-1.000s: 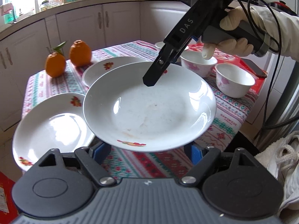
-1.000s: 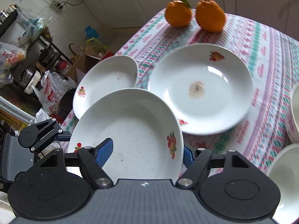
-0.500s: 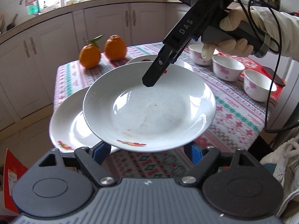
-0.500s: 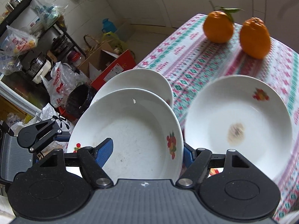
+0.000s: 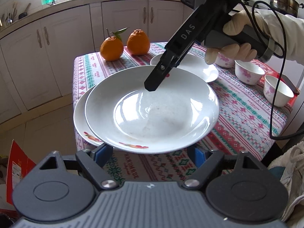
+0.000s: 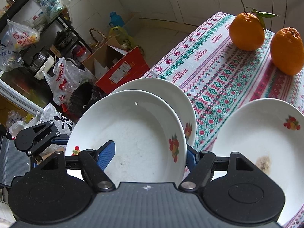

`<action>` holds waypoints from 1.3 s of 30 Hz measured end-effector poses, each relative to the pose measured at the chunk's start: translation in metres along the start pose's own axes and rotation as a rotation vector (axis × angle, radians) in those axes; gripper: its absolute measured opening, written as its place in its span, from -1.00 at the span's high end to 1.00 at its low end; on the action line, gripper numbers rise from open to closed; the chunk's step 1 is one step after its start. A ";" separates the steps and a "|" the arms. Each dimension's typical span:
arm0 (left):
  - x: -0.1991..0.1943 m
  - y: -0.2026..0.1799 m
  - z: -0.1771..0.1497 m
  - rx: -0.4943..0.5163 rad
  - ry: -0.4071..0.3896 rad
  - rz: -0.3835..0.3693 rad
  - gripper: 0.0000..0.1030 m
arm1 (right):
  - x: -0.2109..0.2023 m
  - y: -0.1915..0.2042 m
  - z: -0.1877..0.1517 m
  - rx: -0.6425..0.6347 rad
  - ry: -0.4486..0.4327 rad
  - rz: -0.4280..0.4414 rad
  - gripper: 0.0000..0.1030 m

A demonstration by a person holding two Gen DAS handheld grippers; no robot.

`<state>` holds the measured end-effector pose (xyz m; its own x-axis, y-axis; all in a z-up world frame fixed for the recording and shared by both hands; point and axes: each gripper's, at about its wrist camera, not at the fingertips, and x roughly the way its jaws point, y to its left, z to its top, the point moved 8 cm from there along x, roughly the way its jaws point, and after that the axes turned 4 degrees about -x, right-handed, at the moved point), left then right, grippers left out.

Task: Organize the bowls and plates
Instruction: 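Lower the held plate onto another white plate with both grippers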

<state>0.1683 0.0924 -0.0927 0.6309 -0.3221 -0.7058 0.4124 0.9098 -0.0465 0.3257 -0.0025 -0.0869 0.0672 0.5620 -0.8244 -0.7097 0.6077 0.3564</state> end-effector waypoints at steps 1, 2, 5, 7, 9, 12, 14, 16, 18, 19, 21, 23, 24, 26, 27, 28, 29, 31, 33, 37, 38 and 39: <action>0.000 0.002 0.001 -0.002 0.000 -0.001 -0.64 | 0.002 -0.001 0.002 0.002 0.001 0.001 -0.55; 0.001 0.004 0.001 -0.004 0.000 -0.002 -0.64 | 0.003 -0.001 0.003 0.003 0.002 0.002 -0.55; 0.002 0.011 0.002 -0.009 0.002 -0.004 -0.64 | 0.008 -0.002 0.007 0.006 0.005 0.001 -0.55; 0.003 0.014 0.002 -0.009 0.006 -0.003 -0.64 | 0.012 -0.004 0.009 0.008 0.008 0.001 -0.55; 0.005 0.017 0.002 -0.008 0.010 -0.002 -0.64 | 0.014 -0.004 0.011 0.011 0.011 0.001 -0.55; 0.006 0.020 0.002 -0.006 0.011 0.002 -0.65 | 0.018 -0.005 0.013 0.012 0.014 -0.002 -0.55; 0.007 0.023 0.002 -0.010 0.014 0.002 -0.65 | 0.020 -0.005 0.013 0.017 0.018 -0.002 -0.55; 0.008 0.027 0.001 -0.023 0.014 0.003 -0.65 | 0.022 -0.007 0.013 0.023 0.025 -0.005 -0.55; 0.008 0.030 0.002 -0.035 0.013 -0.001 -0.65 | 0.022 -0.008 0.012 0.033 0.024 0.001 -0.55; 0.009 0.031 0.002 -0.037 0.013 0.000 -0.65 | 0.022 -0.008 0.012 0.035 0.023 0.001 -0.55; 0.011 0.034 0.002 -0.034 0.012 0.006 -0.65 | 0.022 -0.007 0.012 0.036 0.023 -0.001 -0.55; 0.011 0.035 0.003 -0.043 0.011 -0.006 -0.66 | 0.021 -0.007 0.012 0.042 0.022 -0.003 -0.55; 0.011 0.036 0.003 -0.044 0.009 -0.010 -0.66 | 0.021 -0.007 0.012 0.043 0.021 -0.004 -0.55; 0.011 0.037 0.003 -0.045 0.004 -0.014 -0.68 | 0.019 -0.007 0.011 0.048 0.019 -0.005 -0.55; 0.011 0.038 0.003 -0.047 0.004 -0.016 -0.68 | 0.019 -0.007 0.011 0.051 0.018 -0.006 -0.55; 0.011 0.038 0.003 -0.048 0.003 -0.017 -0.69 | 0.018 -0.007 0.010 0.054 0.016 -0.007 -0.55; 0.011 0.038 0.003 -0.049 0.002 -0.017 -0.70 | 0.017 -0.007 0.010 0.057 0.013 -0.007 -0.55; 0.011 0.038 0.003 -0.053 0.002 -0.019 -0.71 | 0.015 -0.007 0.008 0.063 0.009 -0.008 -0.55; 0.010 0.039 0.002 -0.055 0.002 -0.021 -0.71 | 0.012 -0.006 0.006 0.067 0.007 -0.012 -0.55; 0.010 0.038 0.002 -0.051 -0.004 -0.015 -0.70 | 0.007 -0.004 0.003 0.066 0.004 -0.027 -0.55; 0.010 0.037 0.002 -0.045 -0.006 -0.011 -0.70 | 0.006 -0.003 0.002 0.065 0.004 -0.032 -0.55; 0.009 0.036 0.002 -0.040 -0.008 -0.007 -0.70 | 0.005 -0.002 0.001 0.064 0.002 -0.037 -0.55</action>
<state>0.1902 0.1217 -0.0998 0.6330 -0.3308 -0.6999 0.3907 0.9170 -0.0800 0.3281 -0.0004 -0.0917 0.0909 0.5370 -0.8386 -0.6602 0.6630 0.3530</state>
